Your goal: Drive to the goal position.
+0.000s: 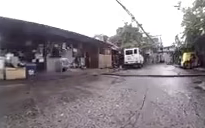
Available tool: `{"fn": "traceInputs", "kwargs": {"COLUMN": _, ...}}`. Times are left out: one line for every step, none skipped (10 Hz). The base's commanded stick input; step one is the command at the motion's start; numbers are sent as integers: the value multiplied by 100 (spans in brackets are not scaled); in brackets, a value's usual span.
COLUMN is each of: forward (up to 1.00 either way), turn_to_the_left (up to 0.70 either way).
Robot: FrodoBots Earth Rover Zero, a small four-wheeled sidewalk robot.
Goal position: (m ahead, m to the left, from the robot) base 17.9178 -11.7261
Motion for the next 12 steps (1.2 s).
{"fn": "traceInputs", "kwargs": {"forward": 100, "turn_to_the_left": 0}}
{"fn": "traceInputs", "kwargs": {"forward": 100, "turn_to_the_left": 0}}
{"fn": "traceInputs", "kwargs": {"forward": 100, "turn_to_the_left": 0}}
{"fn": "traceInputs", "kwargs": {"forward": 100, "turn_to_the_left": 6}}
{"fn": "traceInputs", "kwargs": {"forward": 100, "turn_to_the_left": 19}}
{"fn": "traceInputs", "kwargs": {"forward": 100, "turn_to_the_left": 27}}
{"fn": "traceInputs", "kwargs": {"forward": 100, "turn_to_the_left": 7}}
{"fn": "traceInputs", "kwargs": {"forward": 100, "turn_to_the_left": 0}}
{"fn": "traceInputs", "kwargs": {"forward": 100, "turn_to_the_left": 0}}
{"fn": "traceInputs", "kwargs": {"forward": 100, "turn_to_the_left": 0}}
{"fn": "traceInputs", "kwargs": {"forward": 100, "turn_to_the_left": 0}}
{"fn": "traceInputs", "kwargs": {"forward": 100, "turn_to_the_left": 0}}
